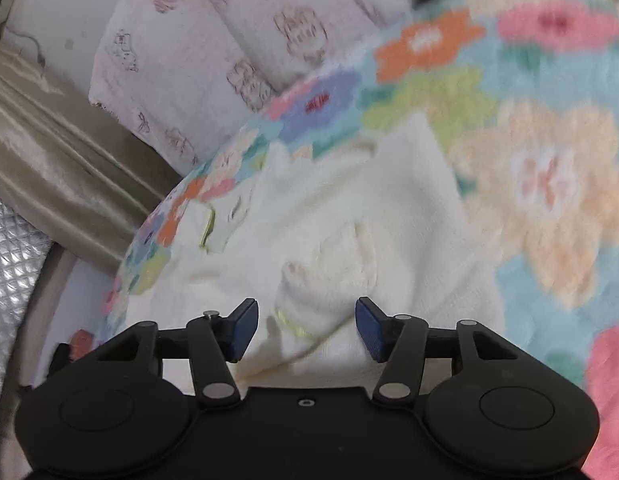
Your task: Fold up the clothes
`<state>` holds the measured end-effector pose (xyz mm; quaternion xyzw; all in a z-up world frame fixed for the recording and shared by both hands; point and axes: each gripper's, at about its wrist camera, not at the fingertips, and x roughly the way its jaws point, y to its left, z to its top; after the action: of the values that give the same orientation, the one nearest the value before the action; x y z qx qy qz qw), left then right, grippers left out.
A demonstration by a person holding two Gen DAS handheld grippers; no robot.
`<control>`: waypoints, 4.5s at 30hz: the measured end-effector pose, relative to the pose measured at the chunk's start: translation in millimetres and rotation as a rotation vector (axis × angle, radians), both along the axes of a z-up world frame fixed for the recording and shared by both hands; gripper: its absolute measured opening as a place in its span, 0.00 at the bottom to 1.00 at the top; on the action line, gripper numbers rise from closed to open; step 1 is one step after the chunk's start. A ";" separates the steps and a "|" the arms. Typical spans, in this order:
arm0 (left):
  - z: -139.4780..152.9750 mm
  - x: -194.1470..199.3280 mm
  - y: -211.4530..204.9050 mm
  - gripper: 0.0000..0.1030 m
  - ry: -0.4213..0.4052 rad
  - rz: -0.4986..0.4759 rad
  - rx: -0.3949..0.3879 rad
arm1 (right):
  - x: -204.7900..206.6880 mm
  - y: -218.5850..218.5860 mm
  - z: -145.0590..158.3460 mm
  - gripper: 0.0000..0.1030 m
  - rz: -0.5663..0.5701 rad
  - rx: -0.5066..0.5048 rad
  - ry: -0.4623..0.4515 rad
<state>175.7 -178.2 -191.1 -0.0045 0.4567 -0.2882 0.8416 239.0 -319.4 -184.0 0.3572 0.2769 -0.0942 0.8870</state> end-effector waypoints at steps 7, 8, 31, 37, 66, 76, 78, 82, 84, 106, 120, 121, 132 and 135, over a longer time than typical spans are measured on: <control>35.7 -32.8 30.0 0.33 -0.029 -0.040 -0.008 | 47.5 36.2 4.1 0.12 0.479 -0.503 0.055; 40.9 -37.7 40.6 0.32 -0.038 -0.032 -0.002 | 48.3 36.9 -0.4 0.10 0.525 -0.489 0.084; 82.1 -197.6 227.3 0.68 -0.047 0.061 0.086 | -188.1 106.8 107.3 0.67 0.775 -0.154 0.115; 43.9 -196.1 252.2 0.68 -0.008 0.093 0.088 | -186.2 183.1 62.3 0.67 0.929 -0.316 0.176; 9.0 -136.9 227.4 0.01 0.133 -0.134 0.116 | -142.8 175.9 62.4 0.08 0.794 -0.497 0.100; 15.6 -132.8 181.2 0.02 0.116 -0.041 0.204 | -101.6 159.3 4.0 0.08 0.451 -0.244 0.081; 8.4 -136.8 180.4 0.02 0.125 -0.013 0.208 | -104.0 160.3 1.6 0.08 0.464 -0.287 0.097; 10.4 -153.1 184.4 0.27 0.094 0.007 0.222 | -109.1 146.0 2.4 0.08 0.423 -0.223 0.070; 8.3 -158.3 191.0 0.59 0.105 0.018 0.216 | -110.4 143.8 2.0 0.08 0.423 -0.218 0.068; 62.4 -158.6 166.6 0.02 -0.002 0.027 0.064 | -120.7 115.5 24.0 0.08 0.325 -0.295 -0.040; 102.2 -184.3 157.2 0.02 -0.171 -0.017 0.101 | -156.8 127.8 66.9 0.07 0.347 -0.379 -0.145; 102.7 -185.3 157.4 0.02 -0.166 -0.016 0.091 | -157.3 129.1 66.3 0.07 0.349 -0.384 -0.140; 112.5 -190.4 157.6 0.02 -0.204 -0.029 0.048 | -170.8 129.8 74.0 0.07 0.348 -0.381 -0.152; 95.9 -185.6 160.4 0.02 -0.167 -0.010 0.033 | -164.1 124.3 62.2 0.07 0.355 -0.357 -0.108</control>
<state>-9.9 -17.8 -95.3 0.0357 0.3897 -0.2844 0.8752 74.9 -195.1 -121.8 0.1452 0.2663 0.0347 0.9522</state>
